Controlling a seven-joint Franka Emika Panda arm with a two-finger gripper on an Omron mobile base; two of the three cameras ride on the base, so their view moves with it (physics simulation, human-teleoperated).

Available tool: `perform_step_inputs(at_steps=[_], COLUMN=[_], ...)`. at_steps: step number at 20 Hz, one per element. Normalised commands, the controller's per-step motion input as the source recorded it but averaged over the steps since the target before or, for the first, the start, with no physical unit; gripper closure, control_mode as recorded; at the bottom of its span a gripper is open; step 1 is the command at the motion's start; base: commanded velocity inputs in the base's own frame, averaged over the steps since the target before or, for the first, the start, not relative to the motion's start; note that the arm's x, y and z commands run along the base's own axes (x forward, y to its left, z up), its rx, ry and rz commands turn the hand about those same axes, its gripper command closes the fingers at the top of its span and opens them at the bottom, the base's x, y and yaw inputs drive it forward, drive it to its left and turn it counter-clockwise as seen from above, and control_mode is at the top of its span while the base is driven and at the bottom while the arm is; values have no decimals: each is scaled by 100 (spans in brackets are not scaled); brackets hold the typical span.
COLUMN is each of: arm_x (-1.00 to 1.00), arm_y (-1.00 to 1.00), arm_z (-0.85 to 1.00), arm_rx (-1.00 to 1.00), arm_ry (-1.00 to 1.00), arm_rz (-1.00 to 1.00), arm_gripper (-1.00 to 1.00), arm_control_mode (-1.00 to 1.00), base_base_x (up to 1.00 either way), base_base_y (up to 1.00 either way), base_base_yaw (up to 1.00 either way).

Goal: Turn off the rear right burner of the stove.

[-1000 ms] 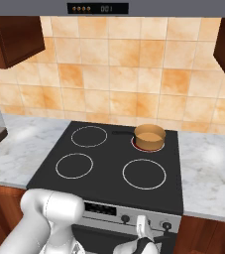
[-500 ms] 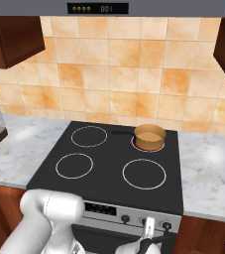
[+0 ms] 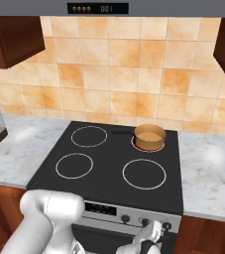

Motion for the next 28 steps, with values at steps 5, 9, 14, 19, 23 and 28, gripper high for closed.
perform_step_inputs(at_steps=[5,9,14,19,23,28], arm_x=[44,48,53,43,40,26], arm_y=[52,43,38,38,29,27], arm_z=[4,4,3,1,0,0], arm_rx=[38,39,41,44,47,50], arm_ry=[0,0,1,4,9,11], arm_rz=[0,0,-1,-3,-5,-7], arm_gripper=[100,100,100,100,100,100], arm_control_mode=[-100,-100,-100,-100,-100,-100], base_base_x=[0,0,0,0,0,0], base_base_y=[0,0,0,0,0,0], base_base_yaw=[0,0,0,0,0,0])
